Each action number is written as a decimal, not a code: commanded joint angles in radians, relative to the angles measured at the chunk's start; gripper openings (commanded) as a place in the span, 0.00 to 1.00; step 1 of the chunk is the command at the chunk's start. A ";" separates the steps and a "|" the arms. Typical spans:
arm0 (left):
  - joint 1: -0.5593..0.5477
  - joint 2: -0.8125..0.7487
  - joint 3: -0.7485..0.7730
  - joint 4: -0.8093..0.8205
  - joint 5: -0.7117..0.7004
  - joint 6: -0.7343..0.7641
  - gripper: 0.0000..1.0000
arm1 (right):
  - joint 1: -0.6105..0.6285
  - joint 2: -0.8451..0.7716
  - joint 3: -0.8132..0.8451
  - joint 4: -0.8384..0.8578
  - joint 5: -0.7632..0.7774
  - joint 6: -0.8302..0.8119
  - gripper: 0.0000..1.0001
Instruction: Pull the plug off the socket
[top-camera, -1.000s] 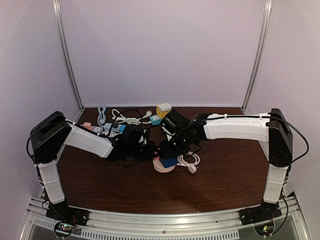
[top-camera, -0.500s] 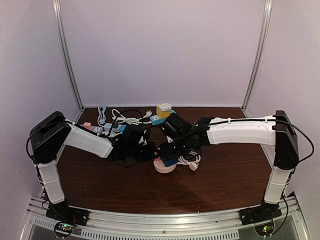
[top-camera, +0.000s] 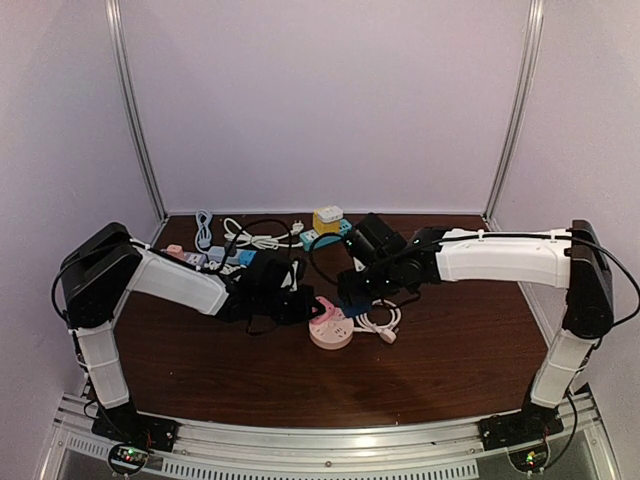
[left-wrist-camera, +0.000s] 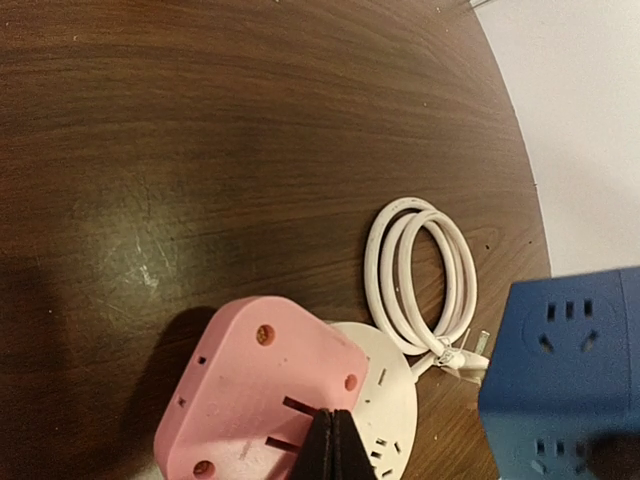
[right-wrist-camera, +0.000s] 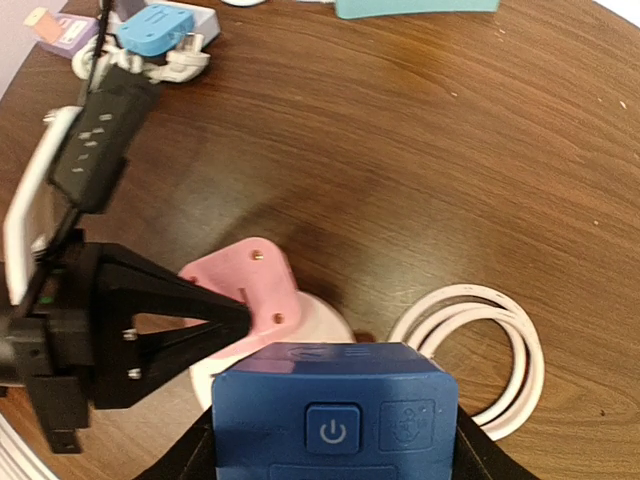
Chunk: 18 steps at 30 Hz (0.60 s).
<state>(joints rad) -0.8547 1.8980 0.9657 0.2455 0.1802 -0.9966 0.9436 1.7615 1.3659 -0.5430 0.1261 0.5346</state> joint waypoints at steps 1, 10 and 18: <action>0.005 0.050 -0.006 -0.481 -0.019 0.059 0.00 | -0.113 -0.097 -0.049 0.067 -0.006 0.016 0.18; 0.005 -0.091 0.151 -0.415 0.061 0.179 0.17 | -0.384 -0.155 -0.139 0.223 -0.053 0.004 0.21; 0.005 -0.238 0.141 -0.395 0.080 0.269 0.43 | -0.664 -0.102 -0.244 0.492 -0.315 0.055 0.24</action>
<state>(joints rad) -0.8547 1.7576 1.0939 -0.1478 0.2401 -0.8051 0.3855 1.6276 1.1511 -0.2390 -0.0341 0.5537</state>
